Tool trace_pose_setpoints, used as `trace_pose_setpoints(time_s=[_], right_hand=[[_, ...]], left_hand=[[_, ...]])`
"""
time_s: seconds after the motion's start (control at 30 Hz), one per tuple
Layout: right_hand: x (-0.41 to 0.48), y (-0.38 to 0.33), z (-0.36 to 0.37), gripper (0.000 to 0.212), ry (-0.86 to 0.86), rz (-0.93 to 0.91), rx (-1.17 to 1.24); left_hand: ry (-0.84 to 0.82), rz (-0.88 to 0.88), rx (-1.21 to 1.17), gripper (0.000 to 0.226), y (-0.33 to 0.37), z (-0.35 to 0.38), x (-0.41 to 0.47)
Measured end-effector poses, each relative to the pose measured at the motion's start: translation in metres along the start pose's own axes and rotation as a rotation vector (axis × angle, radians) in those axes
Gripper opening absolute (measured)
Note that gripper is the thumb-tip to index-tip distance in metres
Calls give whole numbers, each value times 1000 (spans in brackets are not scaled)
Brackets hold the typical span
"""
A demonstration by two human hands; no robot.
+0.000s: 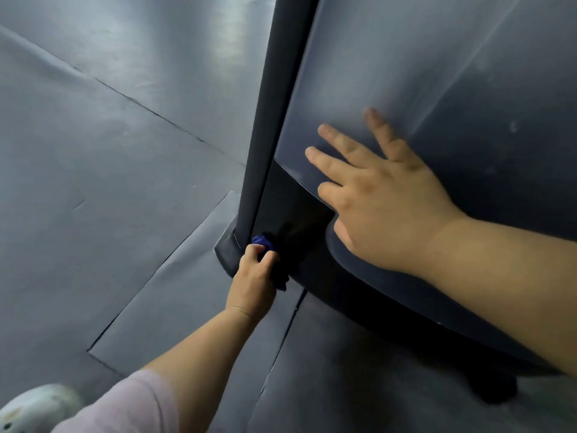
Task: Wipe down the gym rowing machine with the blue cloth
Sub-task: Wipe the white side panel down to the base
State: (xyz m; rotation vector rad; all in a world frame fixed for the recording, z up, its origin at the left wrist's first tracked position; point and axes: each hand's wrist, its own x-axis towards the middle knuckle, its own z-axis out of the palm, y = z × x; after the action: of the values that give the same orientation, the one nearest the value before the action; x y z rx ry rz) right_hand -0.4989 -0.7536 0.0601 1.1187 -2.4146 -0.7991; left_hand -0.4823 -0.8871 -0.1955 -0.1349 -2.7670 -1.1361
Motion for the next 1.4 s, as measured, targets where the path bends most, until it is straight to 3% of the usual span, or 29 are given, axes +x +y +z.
trace_pose_setpoints(time_s=[0.17, 0.3, 0.33, 0.57, 0.7, 0.83, 0.93, 1.03, 1.17, 1.27, 1.4], right_hand=[[-2, 1, 7, 44, 15, -3, -11], [-16, -2, 7, 55, -21, 16, 17], [-22, -4, 8, 56, -34, 20, 22], [-47, -14, 16, 59, -59, 57, 43], [-56, -20, 10, 50, -87, 99, 77], [-76, -37, -13, 40, -175, 248, 165], [-95, -49, -45, 54, -289, 494, 412], [-117, -52, -84, 64, -315, 787, 819], [-130, -50, -138, 65, -127, 1064, 1285], [-122, -52, -174, 57, 101, 1150, 1523], [-104, -55, -197, 55, 143, 1095, 1730]], left_hand=[[12, 30, -40, 35, 25, 20, -17], [-257, 388, 77, 39, 20, 34, -42], [-286, 409, 86, 37, 17, 33, -44], [-30, -33, 11, 31, -1, -17, 7], [-2, -52, 20, 46, 11, -55, 31], [-22, -73, -212, 36, 58, -85, 18], [-157, 32, -331, 24, 107, -119, 7], [-246, 120, -429, 15, 158, -164, 6], [-348, 161, -455, 26, 209, -240, 0], [-377, 190, -447, 36, 231, -290, -17], [-442, 140, -682, 33, 242, -330, -46]])
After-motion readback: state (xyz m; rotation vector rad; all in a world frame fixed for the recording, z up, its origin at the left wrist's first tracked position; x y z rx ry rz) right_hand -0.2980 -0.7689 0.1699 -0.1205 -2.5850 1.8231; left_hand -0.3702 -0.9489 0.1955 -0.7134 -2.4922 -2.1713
